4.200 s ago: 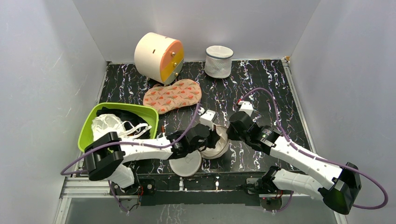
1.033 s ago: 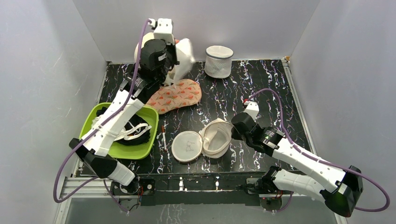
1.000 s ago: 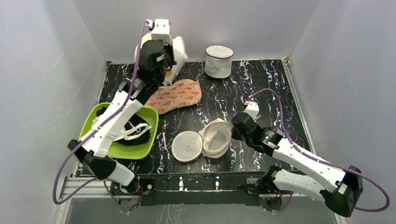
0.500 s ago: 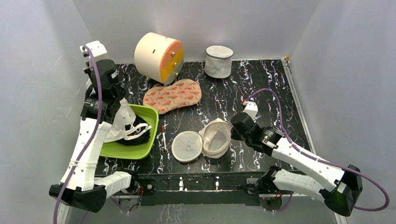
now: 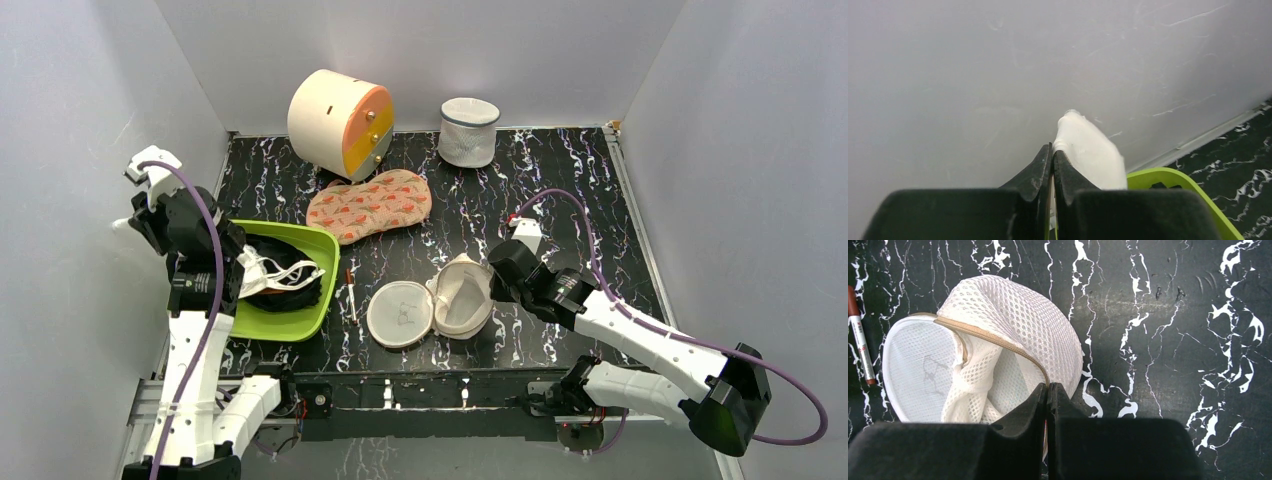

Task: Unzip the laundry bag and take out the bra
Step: Place the bra in the bin.

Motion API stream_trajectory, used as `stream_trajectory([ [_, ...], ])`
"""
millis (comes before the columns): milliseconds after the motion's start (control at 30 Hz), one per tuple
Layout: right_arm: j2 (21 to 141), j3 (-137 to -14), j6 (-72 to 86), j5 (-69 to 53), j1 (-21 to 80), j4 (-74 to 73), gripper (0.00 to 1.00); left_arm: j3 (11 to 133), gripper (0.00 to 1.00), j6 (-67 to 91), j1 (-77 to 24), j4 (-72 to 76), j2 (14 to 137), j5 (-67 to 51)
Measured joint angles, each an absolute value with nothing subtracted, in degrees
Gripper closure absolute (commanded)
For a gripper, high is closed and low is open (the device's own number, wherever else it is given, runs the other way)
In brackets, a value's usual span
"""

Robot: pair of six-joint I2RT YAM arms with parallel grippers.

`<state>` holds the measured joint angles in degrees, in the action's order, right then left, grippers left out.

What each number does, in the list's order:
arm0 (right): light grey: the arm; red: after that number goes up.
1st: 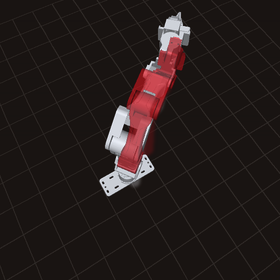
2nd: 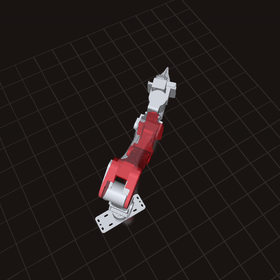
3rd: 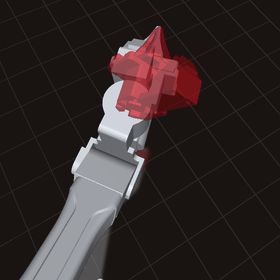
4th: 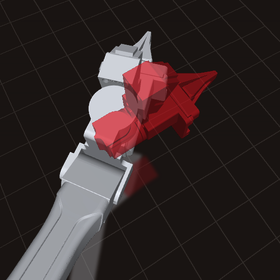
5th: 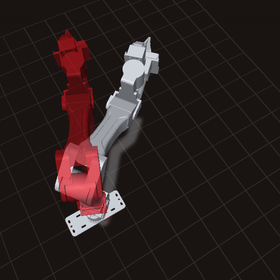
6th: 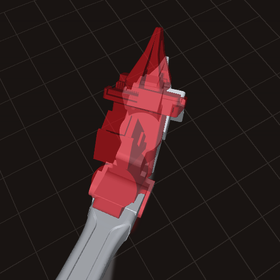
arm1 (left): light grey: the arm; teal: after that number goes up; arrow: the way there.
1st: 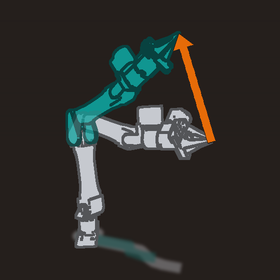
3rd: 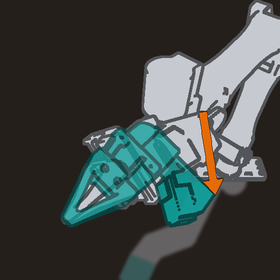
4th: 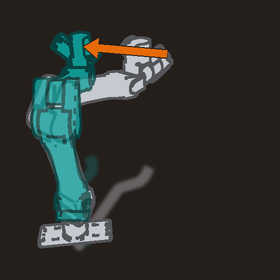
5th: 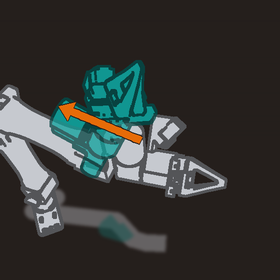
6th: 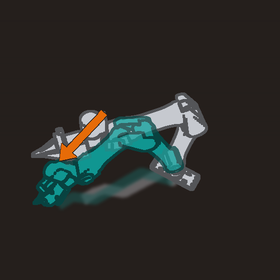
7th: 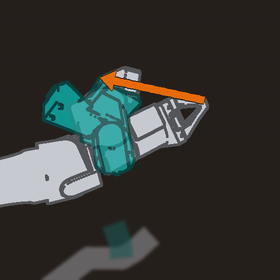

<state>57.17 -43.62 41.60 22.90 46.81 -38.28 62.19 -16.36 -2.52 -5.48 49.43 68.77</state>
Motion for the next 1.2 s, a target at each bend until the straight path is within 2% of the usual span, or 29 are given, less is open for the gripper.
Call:
stream_trajectory([
  [200,56.7,-43.6,41.5,21.8,46.8,-37.5,1.00,53.6,1.00,-23.5,-2.4,5.4,47.3,71.8],
  [400,53.3,-43.6,41.5,22.1,46.8,-37.5,1.00,52.5,1.00,-9.2,-2.4,-6.9,52.8,66.8],
  [667,52.5,-43.6,42.0,22.4,46.8,-37.5,1.00,52.3,1.00,5.2,-3.2,-20.6,60.8,50.0],
  [800,52.6,-43.6,42.1,22.4,46.8,-37.5,1.00,52.1,1.00,7.6,-8.4,-24.1,64.0,44.8],
  [1033,52.8,-43.6,42.1,22.6,46.8,-37.5,1.00,48.8,1.00,10.9,-19.3,-26.5,62.4,39.6],
  [1200,53.0,-43.6,42.1,22.7,46.8,-37.5,1.00,47.8,1.00,15.3,-23.5,-29.6,61.7,35.5],
])
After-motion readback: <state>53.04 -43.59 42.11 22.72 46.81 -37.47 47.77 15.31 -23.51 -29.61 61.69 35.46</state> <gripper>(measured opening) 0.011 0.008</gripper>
